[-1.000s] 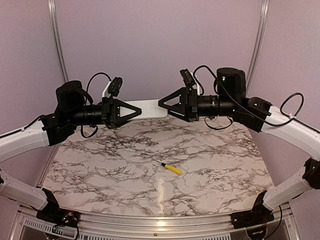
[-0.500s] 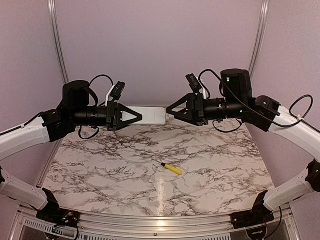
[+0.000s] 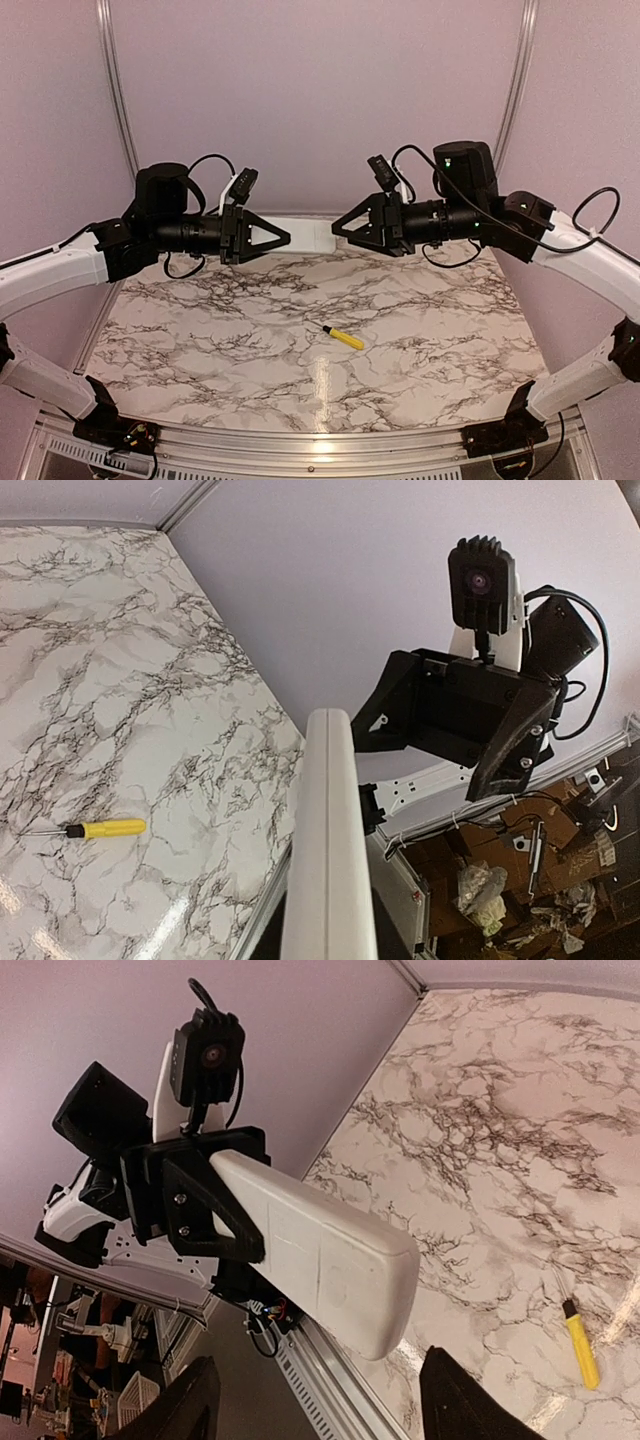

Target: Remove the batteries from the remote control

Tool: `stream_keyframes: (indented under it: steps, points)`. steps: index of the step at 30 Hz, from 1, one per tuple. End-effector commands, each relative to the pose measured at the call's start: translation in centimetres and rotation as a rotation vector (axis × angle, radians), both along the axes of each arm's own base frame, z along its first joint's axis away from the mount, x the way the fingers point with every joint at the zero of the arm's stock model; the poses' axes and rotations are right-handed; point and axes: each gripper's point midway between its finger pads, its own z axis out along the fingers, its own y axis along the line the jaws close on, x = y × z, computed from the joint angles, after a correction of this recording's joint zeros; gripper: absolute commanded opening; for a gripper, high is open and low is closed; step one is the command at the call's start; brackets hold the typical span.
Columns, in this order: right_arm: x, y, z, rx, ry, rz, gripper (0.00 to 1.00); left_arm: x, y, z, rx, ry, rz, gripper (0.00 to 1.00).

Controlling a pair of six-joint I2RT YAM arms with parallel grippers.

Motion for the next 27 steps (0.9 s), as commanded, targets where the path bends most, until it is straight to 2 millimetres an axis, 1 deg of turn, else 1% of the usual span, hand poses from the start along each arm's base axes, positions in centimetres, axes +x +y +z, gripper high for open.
stream_keyframes:
  steps: [1, 5, 10, 13, 20, 22, 27]
  points:
    - [1.0, 0.3, 0.1, -0.018, 0.014, -0.026, 0.67, -0.4, -0.3, 2.4, -0.078, -0.044, -0.035, 0.00]
    - [1.5, 1.2, 0.1, -0.012, 0.020, -0.010, 0.66, -0.5, -0.3, 2.4, -0.096, -0.031, -0.039, 0.00]
    - [2.0, 2.3, 0.4, -0.002, 0.015, 0.013, 0.55, -0.6, -0.4, 2.2, -0.103, -0.019, -0.044, 0.00]
    - [2.1, 2.6, 0.5, 0.005, 0.016, 0.020, 0.51, -0.7, -0.4, 2.1, -0.102, -0.016, -0.047, 0.00]
    - [2.0, 2.9, -0.1, 0.005, 0.031, 0.037, 0.37, -0.8, -0.3, 1.8, -0.099, -0.014, -0.043, 0.00]
    - [2.0, 3.0, -0.3, 0.001, 0.036, 0.041, 0.31, -0.9, -0.3, 1.7, -0.099, -0.012, -0.046, 0.00]
    - [1.8, 3.0, -0.8, -0.010, 0.054, 0.044, 0.22, -0.9, -0.1, 1.8, -0.104, -0.015, -0.042, 0.00]
